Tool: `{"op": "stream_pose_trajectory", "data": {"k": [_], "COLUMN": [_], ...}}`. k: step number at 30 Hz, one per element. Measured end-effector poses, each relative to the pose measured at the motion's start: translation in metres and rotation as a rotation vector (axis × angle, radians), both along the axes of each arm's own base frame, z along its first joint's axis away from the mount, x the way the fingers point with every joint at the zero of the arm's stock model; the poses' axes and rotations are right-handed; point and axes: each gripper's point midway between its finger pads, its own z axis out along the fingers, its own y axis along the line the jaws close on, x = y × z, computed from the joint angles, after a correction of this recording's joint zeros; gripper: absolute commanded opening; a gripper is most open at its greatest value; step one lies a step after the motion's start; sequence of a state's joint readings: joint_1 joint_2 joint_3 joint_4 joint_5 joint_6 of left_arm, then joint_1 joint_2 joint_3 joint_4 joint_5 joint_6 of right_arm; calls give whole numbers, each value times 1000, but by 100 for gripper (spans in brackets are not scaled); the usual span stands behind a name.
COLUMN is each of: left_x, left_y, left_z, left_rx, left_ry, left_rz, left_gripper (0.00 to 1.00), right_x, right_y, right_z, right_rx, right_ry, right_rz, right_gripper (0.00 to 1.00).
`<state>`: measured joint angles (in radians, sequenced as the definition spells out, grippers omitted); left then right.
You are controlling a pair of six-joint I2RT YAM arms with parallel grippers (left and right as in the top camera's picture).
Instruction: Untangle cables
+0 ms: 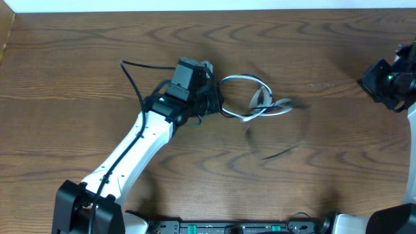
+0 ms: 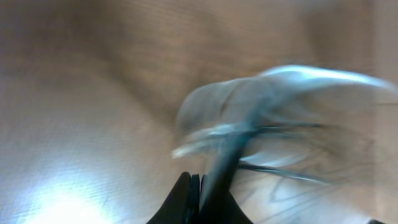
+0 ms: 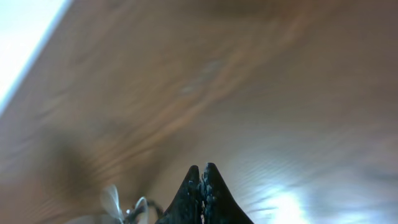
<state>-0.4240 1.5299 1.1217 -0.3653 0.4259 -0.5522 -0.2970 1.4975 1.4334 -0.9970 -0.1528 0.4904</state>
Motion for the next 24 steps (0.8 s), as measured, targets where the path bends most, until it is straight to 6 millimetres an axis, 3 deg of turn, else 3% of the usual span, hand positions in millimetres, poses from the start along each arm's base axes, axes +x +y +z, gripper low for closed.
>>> {"op": "stream_pose_trajectory", "data": {"k": [5,8,12,14,19,22,24], "left_x": [22,28,20,14,12,11,7], "left_y": [-5,-6,-13,-20,-32,-31,-30], "left_z": [34,53,85,99,153,192,205], "left_rx": [-170,-256,-372,-427,-613,-729,-778], "left_ry": [-91,-120,-147,-148,-229,-288,-271], "left_rz": [-27,-44,-95,-126,-201,-241,-250], "left_gripper": [7,7,7,8,7,7,8], "right_x": [-8,1,17,22,21,18,16], "right_y": [-25,-14,28,56,127,160,181], "right_z": [-3,1,11,17,30,38,45], "right_rx": [-132,-119,-54,-20,69,115,153], "right_ry": [47,7,-98,-152,-257,-304,-337], "right_rz": [-63,33,302,445,732,843,899], "right_gripper": [6,21,59,70,83,84,84]}}
